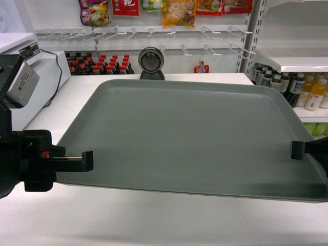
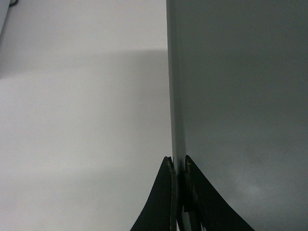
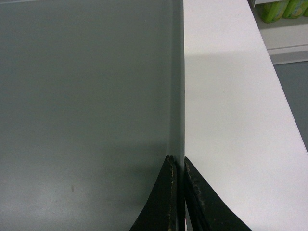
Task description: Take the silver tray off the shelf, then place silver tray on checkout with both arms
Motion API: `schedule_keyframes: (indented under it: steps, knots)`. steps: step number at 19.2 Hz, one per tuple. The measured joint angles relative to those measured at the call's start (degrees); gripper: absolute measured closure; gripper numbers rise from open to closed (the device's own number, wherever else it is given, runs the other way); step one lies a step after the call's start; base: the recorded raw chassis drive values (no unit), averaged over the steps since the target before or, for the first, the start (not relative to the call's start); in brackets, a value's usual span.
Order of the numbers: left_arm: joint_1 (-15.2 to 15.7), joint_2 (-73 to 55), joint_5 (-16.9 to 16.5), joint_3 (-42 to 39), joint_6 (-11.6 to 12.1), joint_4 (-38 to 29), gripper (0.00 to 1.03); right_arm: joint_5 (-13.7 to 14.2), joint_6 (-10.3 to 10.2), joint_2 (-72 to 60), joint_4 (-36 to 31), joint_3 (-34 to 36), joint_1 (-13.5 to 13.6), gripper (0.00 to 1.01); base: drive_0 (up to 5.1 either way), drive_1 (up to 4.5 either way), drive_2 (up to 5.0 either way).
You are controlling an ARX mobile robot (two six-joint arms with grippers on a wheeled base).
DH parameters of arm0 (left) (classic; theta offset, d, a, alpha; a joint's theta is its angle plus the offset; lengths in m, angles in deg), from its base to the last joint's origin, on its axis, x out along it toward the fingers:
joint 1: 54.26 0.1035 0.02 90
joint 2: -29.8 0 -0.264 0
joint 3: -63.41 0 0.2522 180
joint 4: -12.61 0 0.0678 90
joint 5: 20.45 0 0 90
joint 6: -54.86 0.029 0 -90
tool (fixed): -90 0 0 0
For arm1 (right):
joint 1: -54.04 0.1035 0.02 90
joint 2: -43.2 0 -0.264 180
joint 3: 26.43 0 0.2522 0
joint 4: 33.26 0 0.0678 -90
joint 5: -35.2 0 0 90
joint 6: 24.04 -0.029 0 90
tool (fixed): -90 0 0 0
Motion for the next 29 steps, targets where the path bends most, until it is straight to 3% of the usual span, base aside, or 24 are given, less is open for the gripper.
schedule_keyframes:
  steps: [5,16,17,18,19,20,21,22,25,27,29]
  knots:
    - [0.00,0.00,0.13,0.00,0.00,0.13,1.00,0.04,0.00,0.00,0.09,0.00,0.00,0.98,-0.2,4.11,-4.5]
    - [0.02,-0.11,0.04,0.00,0.00,0.13,1.00,0.00,0.00,-0.11,0.09,-0.02,0.00,0.98,0.0,0.00,0.0]
    - [-0.70,-0.66,2.34,2.38,-2.60,7.91,1.00,-1.01,0.46,-0.11,0.61,-0.04,-0.07,0.98,0.0,0.00,0.0]
    - [-1.92,-2.93,7.34,7.41,-6.51,18.49,1.00,-4.24,2.01,-0.35,3.89,-1.36,0.02,0.98,0.0,0.00,0.0]
    - [-2.19,-6.49,10.69,12.61,-11.96,27.82,1.00,-5.73,3.23,-2.75,4.04,-3.23,1.03,0.98,0.0,0.00,0.0]
    - [-1.95,-11.58,11.63,17.57,-18.27,34.93,0.99,-5.46,6.03,-8.83,3.19,-7.43,2.01,0.98,0.0,0.00,0.0]
    - [0.00,-20.11,11.65,22.91,-16.72,29.86,0.99,-2.84,7.21,-19.63,2.03,-14.40,2.40,0.98,0.0,0.00,0.0]
    - [0.33,-26.75,12.15,26.14,-12.02,23.91,0.99,-0.87,7.43,-27.17,0.44,-19.76,2.56,0.98,0.0,0.00,0.0]
    - [-0.24,-31.06,13.18,25.64,-8.59,15.21,0.99,0.74,7.76,-34.12,-6.21,-21.59,2.54,0.98,0.0,0.00,0.0]
    - [-1.42,-35.34,13.46,23.89,-8.98,9.92,0.99,1.81,7.93,-39.15,-8.83,-22.60,2.51,0.98,0.0,0.00,0.0]
    - [-2.93,-37.68,12.79,24.09,-11.45,11.74,0.97,4.00,8.48,-40.98,-8.57,-23.30,2.64,0.93,0.0,0.00,0.0]
